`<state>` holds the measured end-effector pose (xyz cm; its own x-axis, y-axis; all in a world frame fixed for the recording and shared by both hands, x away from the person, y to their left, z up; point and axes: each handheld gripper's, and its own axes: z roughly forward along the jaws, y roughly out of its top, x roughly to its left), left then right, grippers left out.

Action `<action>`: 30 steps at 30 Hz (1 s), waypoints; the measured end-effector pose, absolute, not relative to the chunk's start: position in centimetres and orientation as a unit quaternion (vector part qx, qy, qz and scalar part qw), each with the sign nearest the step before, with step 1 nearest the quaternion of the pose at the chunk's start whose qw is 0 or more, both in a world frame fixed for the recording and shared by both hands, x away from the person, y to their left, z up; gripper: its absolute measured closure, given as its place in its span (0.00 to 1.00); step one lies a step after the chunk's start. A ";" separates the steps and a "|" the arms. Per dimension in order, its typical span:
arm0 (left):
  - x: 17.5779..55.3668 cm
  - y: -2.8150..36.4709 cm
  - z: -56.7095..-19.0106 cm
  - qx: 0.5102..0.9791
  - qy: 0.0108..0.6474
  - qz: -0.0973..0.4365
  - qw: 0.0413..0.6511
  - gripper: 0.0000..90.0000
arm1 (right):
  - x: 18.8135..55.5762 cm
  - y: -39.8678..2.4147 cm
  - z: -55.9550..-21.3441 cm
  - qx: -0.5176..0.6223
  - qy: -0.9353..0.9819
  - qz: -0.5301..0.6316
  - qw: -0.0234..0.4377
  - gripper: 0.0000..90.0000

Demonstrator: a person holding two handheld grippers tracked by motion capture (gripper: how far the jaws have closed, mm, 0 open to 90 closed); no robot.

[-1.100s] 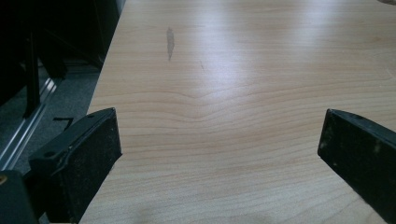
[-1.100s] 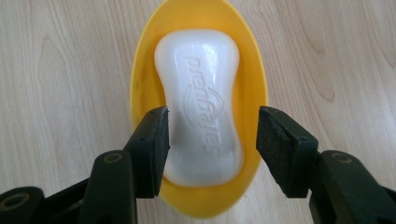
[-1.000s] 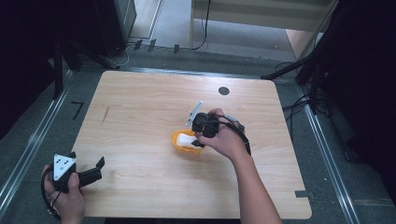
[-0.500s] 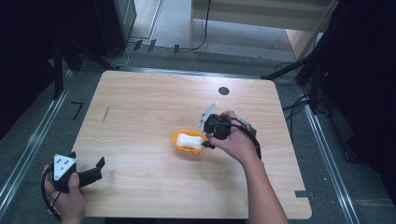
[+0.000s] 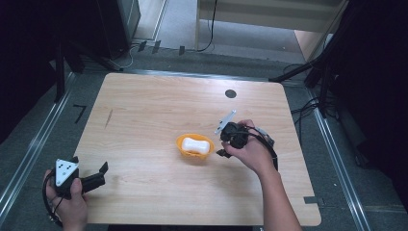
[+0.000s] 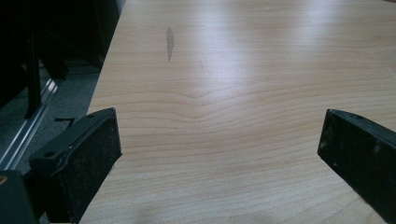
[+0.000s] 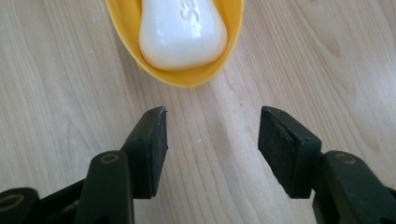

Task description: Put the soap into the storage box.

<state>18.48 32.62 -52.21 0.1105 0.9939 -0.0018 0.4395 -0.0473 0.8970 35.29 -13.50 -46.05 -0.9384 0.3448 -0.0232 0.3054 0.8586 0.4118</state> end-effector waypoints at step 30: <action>18.5 32.5 -52.2 0.633 0.566 0.353 0.393 0.00 | 32.2 -19.9 -49.1 0.271 0.925 0.252 0.089 0.00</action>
<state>18.49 32.55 -52.21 0.1105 0.9939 0.0018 0.4394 -0.0505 0.8969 32.25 -19.95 -49.12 -0.8371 0.5463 -0.0278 0.4565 0.7256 0.5149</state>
